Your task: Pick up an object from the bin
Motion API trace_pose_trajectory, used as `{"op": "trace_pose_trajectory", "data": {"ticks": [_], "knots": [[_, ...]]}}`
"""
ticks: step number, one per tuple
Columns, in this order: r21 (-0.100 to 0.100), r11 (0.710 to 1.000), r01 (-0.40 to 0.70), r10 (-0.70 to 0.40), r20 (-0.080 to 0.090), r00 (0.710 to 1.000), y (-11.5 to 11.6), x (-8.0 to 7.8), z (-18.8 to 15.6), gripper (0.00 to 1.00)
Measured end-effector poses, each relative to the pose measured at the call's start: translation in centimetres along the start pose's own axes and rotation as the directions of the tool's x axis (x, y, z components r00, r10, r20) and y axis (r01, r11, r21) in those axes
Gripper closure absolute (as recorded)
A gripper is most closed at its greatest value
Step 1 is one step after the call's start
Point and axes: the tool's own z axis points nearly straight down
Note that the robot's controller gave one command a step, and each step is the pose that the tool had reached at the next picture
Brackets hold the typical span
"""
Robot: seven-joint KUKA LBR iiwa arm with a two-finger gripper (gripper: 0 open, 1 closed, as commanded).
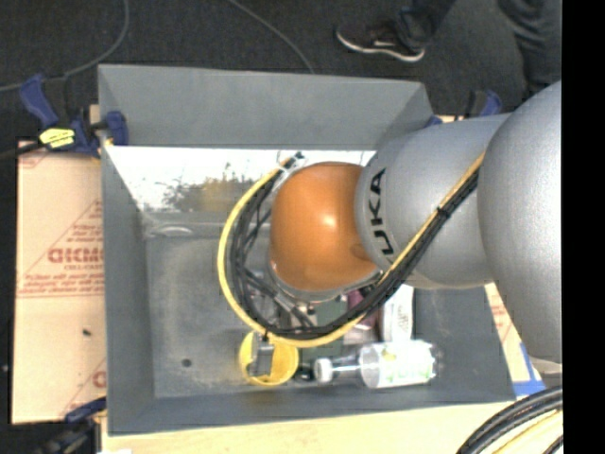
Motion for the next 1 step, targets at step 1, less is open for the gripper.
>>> {"op": "trace_pose_trajectory", "data": {"ticks": [1], "knots": [[-0.002,1.000,-0.004,0.004,0.008,1.000,-0.06,-0.21,-0.41,0.00]]}}
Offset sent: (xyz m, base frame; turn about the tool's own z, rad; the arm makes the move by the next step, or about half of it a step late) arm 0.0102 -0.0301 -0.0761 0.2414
